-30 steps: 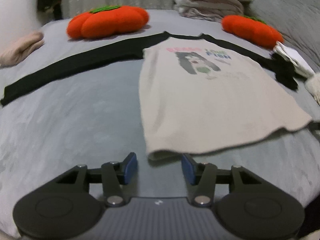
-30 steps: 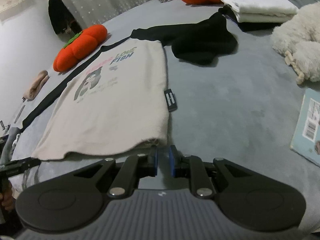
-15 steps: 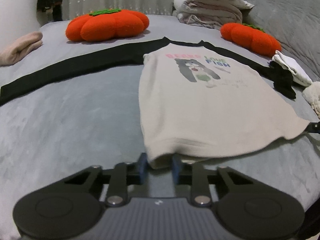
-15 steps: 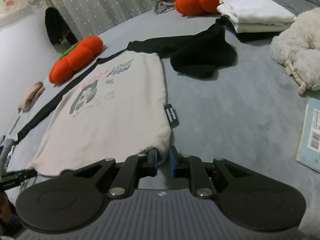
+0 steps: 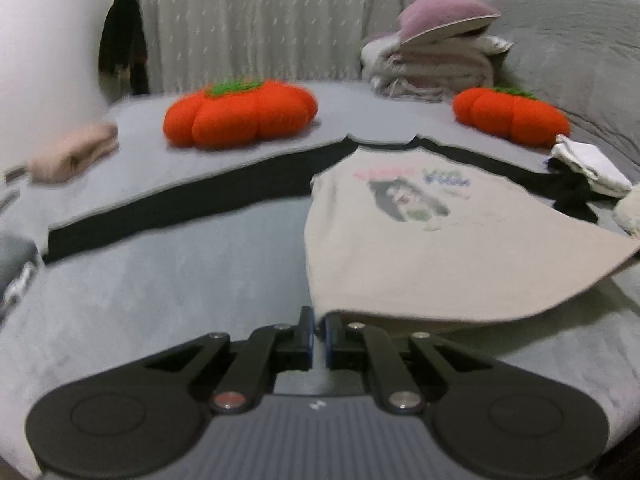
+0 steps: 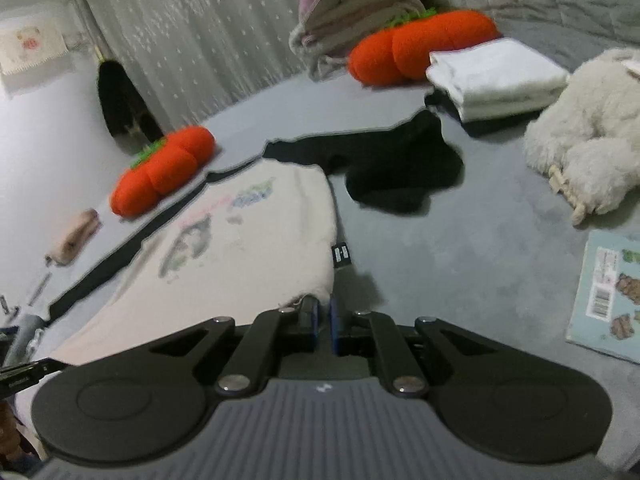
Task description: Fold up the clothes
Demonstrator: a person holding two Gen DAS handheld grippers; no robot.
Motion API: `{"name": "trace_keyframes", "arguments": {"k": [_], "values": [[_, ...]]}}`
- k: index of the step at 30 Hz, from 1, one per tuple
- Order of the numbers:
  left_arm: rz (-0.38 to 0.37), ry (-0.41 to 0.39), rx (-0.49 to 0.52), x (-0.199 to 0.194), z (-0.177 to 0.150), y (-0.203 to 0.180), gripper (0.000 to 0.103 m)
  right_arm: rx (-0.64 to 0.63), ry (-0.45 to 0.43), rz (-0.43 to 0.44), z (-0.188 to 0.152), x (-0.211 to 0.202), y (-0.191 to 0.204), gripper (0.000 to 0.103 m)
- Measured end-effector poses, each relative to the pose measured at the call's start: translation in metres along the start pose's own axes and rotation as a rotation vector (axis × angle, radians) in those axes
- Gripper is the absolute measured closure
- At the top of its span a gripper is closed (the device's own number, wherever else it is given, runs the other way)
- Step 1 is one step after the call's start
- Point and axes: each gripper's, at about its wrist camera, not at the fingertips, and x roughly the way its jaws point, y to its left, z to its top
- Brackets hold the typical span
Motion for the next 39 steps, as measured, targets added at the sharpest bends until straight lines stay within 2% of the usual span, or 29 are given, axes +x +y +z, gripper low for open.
{"name": "trace_keyframes", "arguments": {"k": [6,9,12,16,22,24,25,26,28,30,34,36,38,39], "values": [[0.031,-0.006,0.065,-0.016,-0.003,-0.004,0.098,0.0,-0.049,0.017,0.005,-0.025,0.005,0.095],[0.039,0.018,0.081,-0.01,-0.005,-0.002,0.098,0.011,0.0,-0.023,0.004,-0.018,-0.003,0.095],[0.026,0.082,0.083,0.007,-0.012,-0.004,0.098,0.026,0.085,-0.08,-0.003,0.007,-0.015,0.095],[0.022,0.15,0.079,0.022,-0.02,-0.002,0.098,-0.023,0.072,-0.068,0.0,0.009,-0.006,0.095],[-0.003,0.17,0.046,0.022,-0.021,0.003,0.097,-0.018,0.131,-0.067,-0.004,0.018,-0.012,0.095],[-0.031,0.173,0.01,0.02,-0.021,0.008,0.096,-0.029,0.133,-0.061,-0.005,0.015,-0.011,0.095],[-0.045,0.175,-0.009,0.019,-0.02,0.011,0.093,-0.032,0.137,-0.052,-0.005,0.014,-0.011,0.094],[-0.063,0.178,-0.04,0.018,-0.019,0.016,0.085,-0.036,0.144,-0.041,-0.005,0.013,-0.012,0.092],[-0.091,0.177,-0.099,0.016,-0.018,0.026,0.08,-0.054,0.162,-0.032,-0.006,0.013,-0.01,0.091],[-0.117,0.165,-0.159,0.013,-0.016,0.035,0.08,-0.072,0.159,-0.021,-0.007,0.009,-0.009,0.09],[-0.154,0.131,-0.27,0.006,-0.012,0.056,0.075,-0.061,0.114,0.099,0.0,-0.009,-0.011,0.089],[-0.159,0.12,-0.298,0.006,-0.009,0.061,0.074,-0.07,0.087,0.137,0.005,-0.017,-0.011,0.084],[-0.166,0.117,-0.31,0.009,-0.004,0.062,0.074,-0.071,0.068,0.121,0.009,-0.018,-0.013,0.075],[-0.173,0.116,-0.311,0.011,-0.001,0.06,0.074,-0.066,0.065,0.109,0.011,-0.017,-0.014,0.074]]}}
